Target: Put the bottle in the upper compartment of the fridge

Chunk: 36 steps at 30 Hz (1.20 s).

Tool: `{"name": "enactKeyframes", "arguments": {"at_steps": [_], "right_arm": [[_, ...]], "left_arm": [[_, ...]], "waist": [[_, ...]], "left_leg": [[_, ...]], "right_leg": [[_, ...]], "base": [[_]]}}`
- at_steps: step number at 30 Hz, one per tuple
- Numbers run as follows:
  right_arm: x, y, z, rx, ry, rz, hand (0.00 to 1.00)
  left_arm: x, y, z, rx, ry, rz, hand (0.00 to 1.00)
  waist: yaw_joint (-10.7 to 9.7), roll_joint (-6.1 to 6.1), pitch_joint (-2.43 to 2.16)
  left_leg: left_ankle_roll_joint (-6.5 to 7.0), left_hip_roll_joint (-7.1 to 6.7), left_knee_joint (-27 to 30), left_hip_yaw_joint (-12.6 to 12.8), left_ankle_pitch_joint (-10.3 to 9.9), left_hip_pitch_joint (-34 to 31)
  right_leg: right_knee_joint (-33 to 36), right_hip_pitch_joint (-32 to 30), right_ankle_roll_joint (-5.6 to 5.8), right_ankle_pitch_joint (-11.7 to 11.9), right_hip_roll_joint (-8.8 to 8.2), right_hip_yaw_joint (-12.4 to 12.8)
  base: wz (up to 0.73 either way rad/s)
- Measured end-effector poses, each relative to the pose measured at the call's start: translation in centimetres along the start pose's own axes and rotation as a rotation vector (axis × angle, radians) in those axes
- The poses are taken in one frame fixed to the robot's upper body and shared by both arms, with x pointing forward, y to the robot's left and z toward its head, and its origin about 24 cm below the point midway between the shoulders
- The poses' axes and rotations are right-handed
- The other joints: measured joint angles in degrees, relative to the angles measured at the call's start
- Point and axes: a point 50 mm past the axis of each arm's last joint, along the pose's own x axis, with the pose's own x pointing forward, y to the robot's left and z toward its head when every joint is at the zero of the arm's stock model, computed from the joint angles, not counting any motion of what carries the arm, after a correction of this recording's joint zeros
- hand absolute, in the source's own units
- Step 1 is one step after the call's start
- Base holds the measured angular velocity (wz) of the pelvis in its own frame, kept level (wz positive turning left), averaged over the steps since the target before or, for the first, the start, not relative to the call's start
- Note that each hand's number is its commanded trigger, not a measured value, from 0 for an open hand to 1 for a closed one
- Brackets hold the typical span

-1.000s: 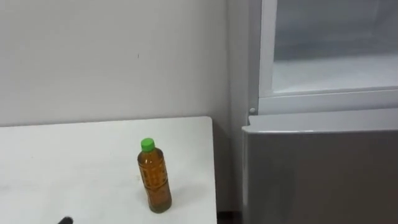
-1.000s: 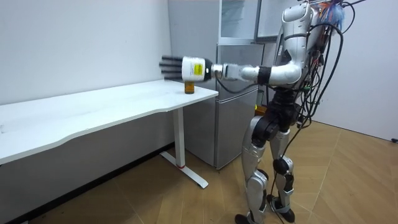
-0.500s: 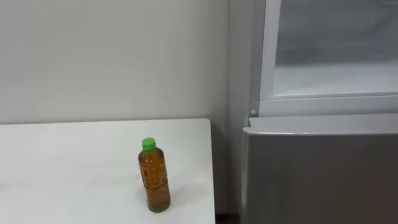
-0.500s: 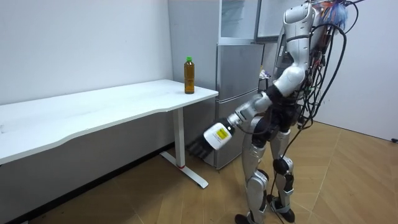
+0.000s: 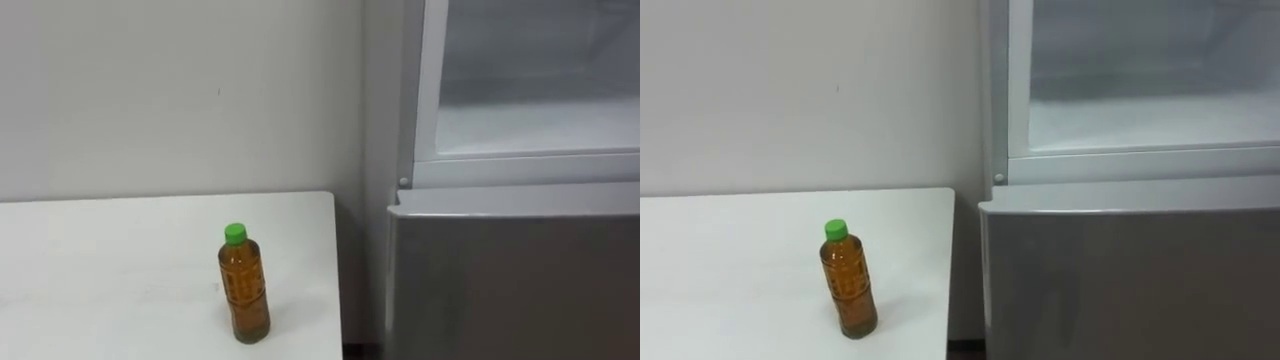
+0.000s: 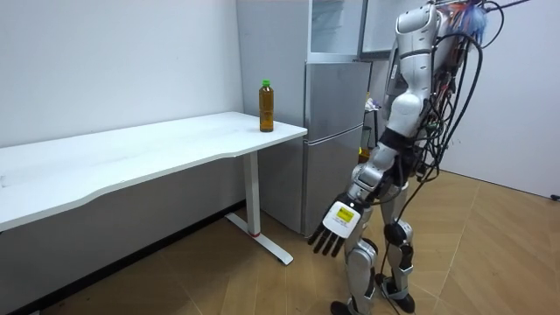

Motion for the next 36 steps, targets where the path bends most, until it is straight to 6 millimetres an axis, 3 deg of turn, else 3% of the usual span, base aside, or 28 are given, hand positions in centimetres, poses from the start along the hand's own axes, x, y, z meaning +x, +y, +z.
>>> {"name": "enactKeyframes", "arguments": {"at_steps": [8,13,29,33,36], "right_arm": [[0.1,0.5,0.2,-0.023,0.005,0.017,0.0],[0.2,1.0,0.4,-0.042,0.003,0.032,0.0],[0.3,1.1,0.8,-0.047,-0.005,-0.002,0.0],[0.4,1.5,2.3,-0.105,-0.064,0.006,0.0],[0.1,2.7,5.3,-0.158,-0.192,0.049,0.0]], "left_arm": [[0.3,-0.5,1.1,0.069,-0.011,-0.067,0.0],[0.4,-0.5,0.7,0.071,0.012,-0.079,0.0],[0.5,-0.7,0.6,0.022,0.047,-0.084,0.0],[0.5,-0.7,0.6,0.02,0.046,-0.088,0.0],[0.6,-0.6,0.8,0.026,0.04,-0.097,0.0]], "waist": [[-0.25,-1.03,-0.02],[-1.23,-1.01,0.1],[-1.05,-0.59,0.01],[-0.56,-0.81,-0.07],[-0.49,-0.95,-0.03]], "left_leg": [[0.03,-0.22,-0.02,-0.02,-0.02,-0.68],[0.04,-0.27,-0.03,-0.04,-0.01,-1.24],[0.09,-0.19,-0.64,0.05,-0.04,-1.0],[0.11,-0.09,-0.48,0.42,-0.02,-0.98],[0.11,0.16,-0.2,0.93,-0.02,-1.14]], "right_leg": [[-0.69,-0.52,0.04,0.0,-0.11,-0.29],[-0.61,-1.05,0.08,0.02,-0.14,-0.31],[0.15,-1.14,0.09,0.03,-0.12,-0.15],[0.4,-1.48,0.08,0.04,-0.12,0.1],[1.27,-2.11,0.04,0.07,-0.14,0.45]], "base": [[0.0],[0.0],[0.0],[-0.04],[-0.08]]}}
